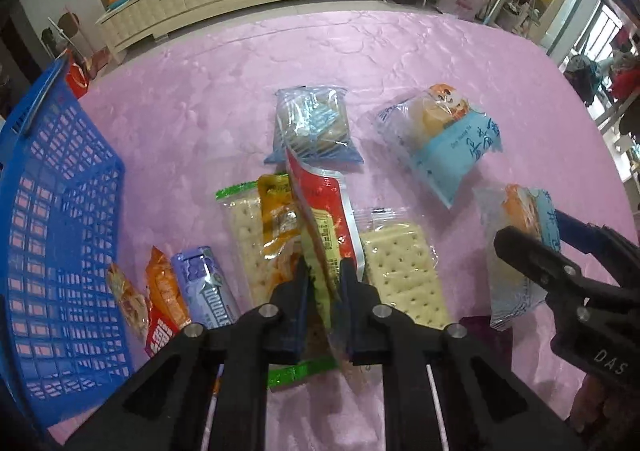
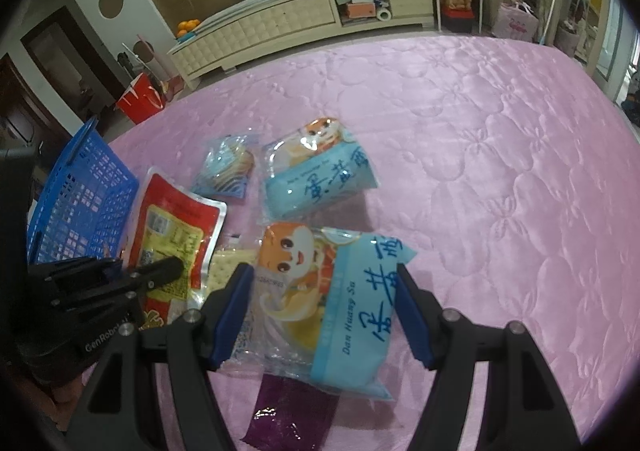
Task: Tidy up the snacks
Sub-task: 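Grasp the red-and-yellow snack packet with the left gripper, then drop the pastry bag into the blue basket with the right gripper while the left carries the red packet, then lower the red packet into the basket and open the left gripper, then move the right gripper to a second blue pastry bag and grasp it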
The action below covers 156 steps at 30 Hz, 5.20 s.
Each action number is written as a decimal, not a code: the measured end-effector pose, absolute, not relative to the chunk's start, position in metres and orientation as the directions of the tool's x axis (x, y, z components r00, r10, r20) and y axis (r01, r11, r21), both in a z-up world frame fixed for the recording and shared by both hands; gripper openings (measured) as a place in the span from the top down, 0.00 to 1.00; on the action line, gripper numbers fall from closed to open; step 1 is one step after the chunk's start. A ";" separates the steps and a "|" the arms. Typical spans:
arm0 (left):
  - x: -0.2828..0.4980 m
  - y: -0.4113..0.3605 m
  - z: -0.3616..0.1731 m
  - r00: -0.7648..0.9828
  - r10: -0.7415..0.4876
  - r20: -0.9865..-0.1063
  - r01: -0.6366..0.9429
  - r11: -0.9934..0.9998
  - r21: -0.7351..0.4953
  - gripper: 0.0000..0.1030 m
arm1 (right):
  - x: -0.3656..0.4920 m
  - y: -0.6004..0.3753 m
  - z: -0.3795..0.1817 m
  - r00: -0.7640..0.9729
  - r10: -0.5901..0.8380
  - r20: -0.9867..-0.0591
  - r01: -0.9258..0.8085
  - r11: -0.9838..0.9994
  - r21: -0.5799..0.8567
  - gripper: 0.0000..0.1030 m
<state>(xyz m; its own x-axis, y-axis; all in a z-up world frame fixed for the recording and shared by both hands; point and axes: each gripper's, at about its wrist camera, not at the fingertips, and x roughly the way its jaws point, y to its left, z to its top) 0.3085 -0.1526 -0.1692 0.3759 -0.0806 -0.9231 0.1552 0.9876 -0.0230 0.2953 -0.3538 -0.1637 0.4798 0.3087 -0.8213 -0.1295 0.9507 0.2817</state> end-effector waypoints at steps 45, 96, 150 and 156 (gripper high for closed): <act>0.196 0.054 0.016 0.674 -0.111 -0.730 0.116 0.992 -0.045 0.91 | 0.251 -0.164 -0.018 0.551 0.433 -0.713 -0.469 0.868 0.165 0.29; 0.247 0.125 0.011 0.675 -0.081 -0.733 0.042 0.997 -0.071 0.91 | 0.310 -0.083 -0.035 0.497 0.372 -0.784 -0.516 0.853 0.078 0.03; 0.231 0.001 0.042 0.709 -0.109 -0.696 0.181 0.983 0.031 0.26 | 0.268 -0.222 0.024 0.634 0.318 -0.705 -0.354 0.930 0.102 0.03; 0.230 -0.039 0.037 0.698 -0.135 -0.704 0.227 0.973 0.038 0.26 | 0.266 -0.261 0.015 0.632 0.289 -0.719 -0.316 0.943 0.101 0.03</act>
<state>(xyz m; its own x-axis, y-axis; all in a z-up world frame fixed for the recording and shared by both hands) 0.2305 -0.0395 0.0366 0.6976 -0.1348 -0.7037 0.2268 0.9732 0.0385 0.2659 -0.2608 0.0155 0.6320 0.2886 -0.7192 -0.3158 0.9434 0.1010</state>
